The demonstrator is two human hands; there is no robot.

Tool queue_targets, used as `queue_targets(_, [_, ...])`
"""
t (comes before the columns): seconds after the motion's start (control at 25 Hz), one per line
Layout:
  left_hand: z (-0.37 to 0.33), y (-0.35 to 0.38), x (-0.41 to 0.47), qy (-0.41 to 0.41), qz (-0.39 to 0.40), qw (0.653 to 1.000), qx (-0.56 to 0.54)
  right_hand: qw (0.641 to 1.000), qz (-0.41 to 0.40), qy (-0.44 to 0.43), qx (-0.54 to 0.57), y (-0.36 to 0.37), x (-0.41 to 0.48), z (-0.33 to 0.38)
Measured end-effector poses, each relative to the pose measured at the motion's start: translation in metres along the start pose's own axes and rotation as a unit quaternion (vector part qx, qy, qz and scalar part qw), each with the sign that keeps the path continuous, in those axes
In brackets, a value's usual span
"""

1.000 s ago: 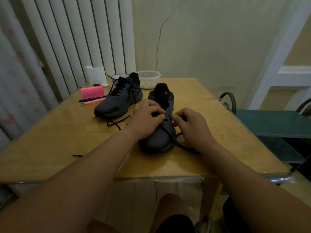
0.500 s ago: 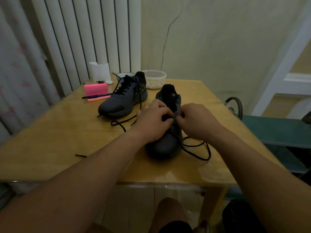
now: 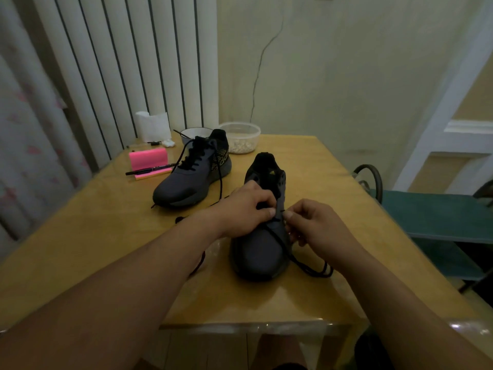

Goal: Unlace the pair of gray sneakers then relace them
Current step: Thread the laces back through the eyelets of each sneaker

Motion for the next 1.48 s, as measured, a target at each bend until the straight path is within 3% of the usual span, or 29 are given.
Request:
queue_targets(0.12, [-0.002, -0.002, 0.000, 0.002, 0.020, 0.999, -0.026, 0.996, 0.014, -0.010, -0.090, 0.003, 0.007, 0.010])
queue_targets(0.24, [-0.004, -0.005, 0.001, 0.003, 0.007, 0.999, -0.043, 0.998, 0.013, -0.009, -0.068, -0.009, 0.010, 0.018])
queue_targets(0.36, [-0.008, -0.010, -0.002, 0.002, -0.028, 0.999, -0.046, 0.994, -0.011, -0.061, -0.091, -0.018, 0.022, 0.042])
queue_targets(0.52, [0.008, -0.030, -0.007, -0.025, -0.085, 0.976, -0.199, 0.980, 0.037, -0.103, -0.168, 0.001, 0.043, 0.057])
queue_targets(0.6, [0.029, -0.043, -0.011, -0.056, -0.149, 0.926, -0.343, 0.981, 0.043, -0.093, -0.164, -0.001, 0.045, 0.052])
queue_targets(0.64, [0.041, -0.053, -0.014, -0.069, -0.195, 0.883, -0.421, 0.982, 0.049, -0.091, -0.156, -0.003, 0.046, 0.049])
queue_targets(0.68, [0.053, -0.061, -0.017, -0.072, -0.238, 0.825, -0.508, 0.983, 0.056, -0.090, -0.148, -0.003, 0.046, 0.047])
queue_targets(0.76, [0.067, -0.068, -0.017, -0.047, -0.266, 0.669, -0.692, 0.985, 0.069, -0.087, -0.129, -0.004, 0.045, 0.044])
queue_targets(0.8, [0.069, -0.069, -0.015, -0.037, -0.255, 0.629, -0.733, 0.986, 0.072, -0.086, -0.125, -0.004, 0.044, 0.042])
queue_targets(0.84, [0.065, -0.072, -0.015, -0.038, -0.239, 0.659, -0.713, 0.985, 0.071, -0.089, -0.130, -0.004, 0.044, 0.042])
queue_targets(0.88, [0.060, -0.077, -0.015, -0.051, -0.220, 0.758, -0.612, 0.983, 0.070, -0.093, -0.141, -0.005, 0.044, 0.042])
queue_targets(0.92, [0.050, -0.081, -0.015, -0.059, -0.195, 0.872, -0.446, 0.980, 0.068, -0.099, -0.157, -0.006, 0.045, 0.045])
queue_targets(0.96, [0.035, -0.080, -0.013, -0.055, -0.161, 0.949, -0.267, 0.977, 0.067, -0.104, -0.173, -0.006, 0.046, 0.048])
queue_targets(1.0, [0.021, -0.073, -0.011, -0.042, -0.118, 0.985, -0.118, 0.975, 0.067, -0.107, -0.185, -0.007, 0.048, 0.051])
queue_targets(1.12, [-0.007, -0.059, -0.003, -0.013, -0.028, 0.993, 0.118, 0.972, 0.057, -0.106, -0.200, -0.008, 0.060, 0.058])
queue_targets(1.24, [-0.017, -0.053, 0.005, 0.006, 0.034, 0.970, 0.242, 0.967, 0.052, -0.098, -0.229, -0.002, 0.070, 0.061])
queue_targets(1.36, [-0.017, -0.045, 0.008, 0.021, 0.082, 0.973, 0.215, 0.972, 0.069, -0.083, -0.209, 0.005, 0.074, 0.059])
queue_targets(1.48, [-0.013, -0.066, 0.003, 0.021, 0.027, 0.974, 0.222, 0.974, 0.080, -0.079, -0.195, 0.002, 0.074, 0.057])
Point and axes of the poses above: each hand's wrist, its own x-axis towards the middle knuckle, its own y-axis out of the palm, z = x × y, the point moved 10 cm from there along x, towards the middle knuckle, and after that the axes turned 7 degrees about z, right-handed, at the moved point
